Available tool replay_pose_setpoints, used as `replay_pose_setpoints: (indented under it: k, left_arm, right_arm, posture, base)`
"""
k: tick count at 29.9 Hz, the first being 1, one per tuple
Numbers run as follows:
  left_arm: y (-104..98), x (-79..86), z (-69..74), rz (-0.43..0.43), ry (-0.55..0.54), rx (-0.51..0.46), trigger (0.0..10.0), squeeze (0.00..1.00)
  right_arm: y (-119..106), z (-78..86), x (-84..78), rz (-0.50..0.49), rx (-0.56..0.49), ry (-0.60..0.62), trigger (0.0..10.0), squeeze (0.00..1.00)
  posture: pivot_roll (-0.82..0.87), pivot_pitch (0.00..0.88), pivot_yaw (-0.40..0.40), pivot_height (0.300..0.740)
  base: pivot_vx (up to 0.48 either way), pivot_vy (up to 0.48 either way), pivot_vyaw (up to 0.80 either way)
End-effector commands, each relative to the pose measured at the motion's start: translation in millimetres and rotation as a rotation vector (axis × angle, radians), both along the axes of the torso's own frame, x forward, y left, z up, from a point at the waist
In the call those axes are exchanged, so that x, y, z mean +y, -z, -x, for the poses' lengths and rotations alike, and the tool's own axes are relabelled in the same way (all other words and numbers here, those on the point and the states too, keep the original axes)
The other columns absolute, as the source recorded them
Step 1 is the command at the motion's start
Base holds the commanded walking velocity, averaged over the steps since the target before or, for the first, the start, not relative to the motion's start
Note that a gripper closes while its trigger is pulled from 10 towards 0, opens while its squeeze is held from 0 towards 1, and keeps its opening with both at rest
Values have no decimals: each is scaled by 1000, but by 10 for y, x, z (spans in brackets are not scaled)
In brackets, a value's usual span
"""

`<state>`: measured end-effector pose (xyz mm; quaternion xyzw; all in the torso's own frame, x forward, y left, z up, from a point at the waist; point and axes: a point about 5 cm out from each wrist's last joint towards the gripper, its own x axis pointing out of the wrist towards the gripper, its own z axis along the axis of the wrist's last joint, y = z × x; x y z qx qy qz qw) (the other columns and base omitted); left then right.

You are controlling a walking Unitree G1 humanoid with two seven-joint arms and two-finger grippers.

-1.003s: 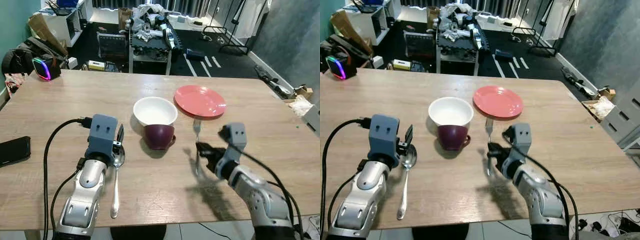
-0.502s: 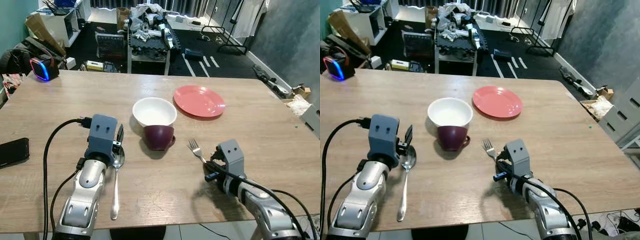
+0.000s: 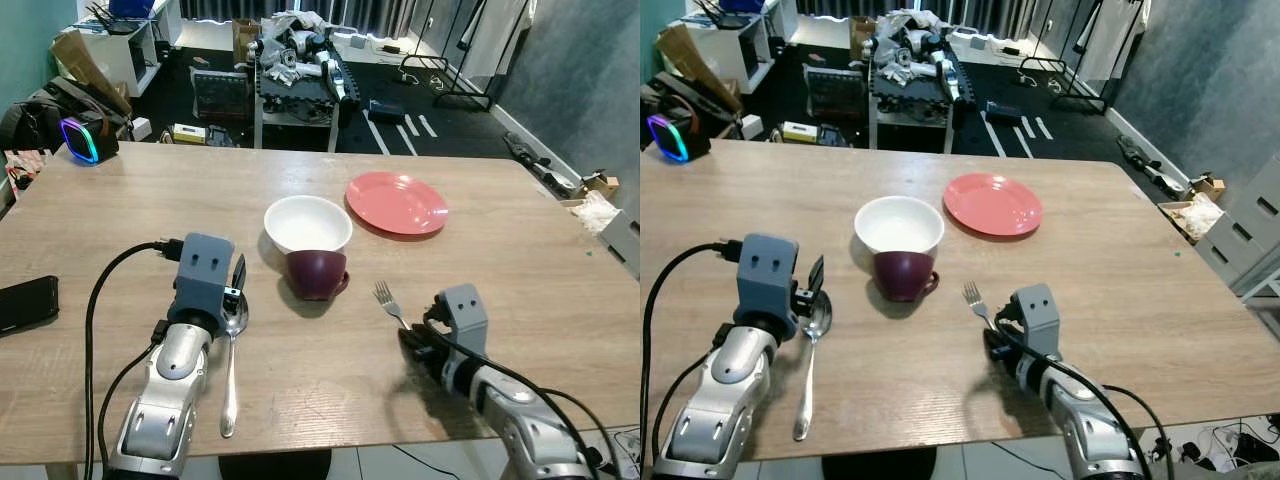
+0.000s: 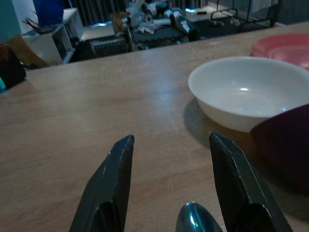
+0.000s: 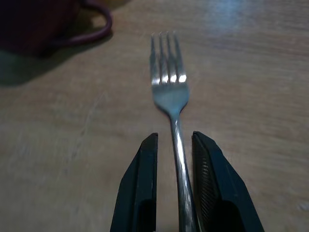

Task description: Setting the table

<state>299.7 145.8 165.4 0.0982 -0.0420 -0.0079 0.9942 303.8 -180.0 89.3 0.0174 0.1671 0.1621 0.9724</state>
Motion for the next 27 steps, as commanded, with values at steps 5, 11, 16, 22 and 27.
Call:
replay_pose_setpoints:
  k: [5, 11, 16, 22, 27]
  left_arm:
    - [19, -4, 54, -9, 17, 19, 10000, 0]
    - [3, 49, 64, -19, 9, 20, 10000, 0]
    - [-6, 37, 64, -19, 12, 20, 10000, 0]
    - [-8, 18, 60, -15, 16, 21, 10000, 0]
    - [-12, 27, 55, -14, 13, 22, 10000, 0]
  right_arm:
    - [279, 65, 31, -58, 102, 50, 10000, 0]
    - [480, 171, -11, 57, 147, 38, 10000, 0]
    - [569, 241, -113, 134, 171, 21, 10000, 0]
    - [586, 247, -145, 153, 185, 14, 588, 0]
    - [640, 281, -98, 86, 232, -12, 0, 0]
  posture:
    - [17, 0, 4, 740]
    - [24, 6, 8, 740]
    - [16, 7, 10, 740]
    - [13, 8, 11, 740]
    - [16, 7, 8, 740]
  base:
    - [0, 0, 0]
    - [0, 0, 0]
    - [0, 0, 0]
    - [0, 0, 0]
    - [0, 0, 0]
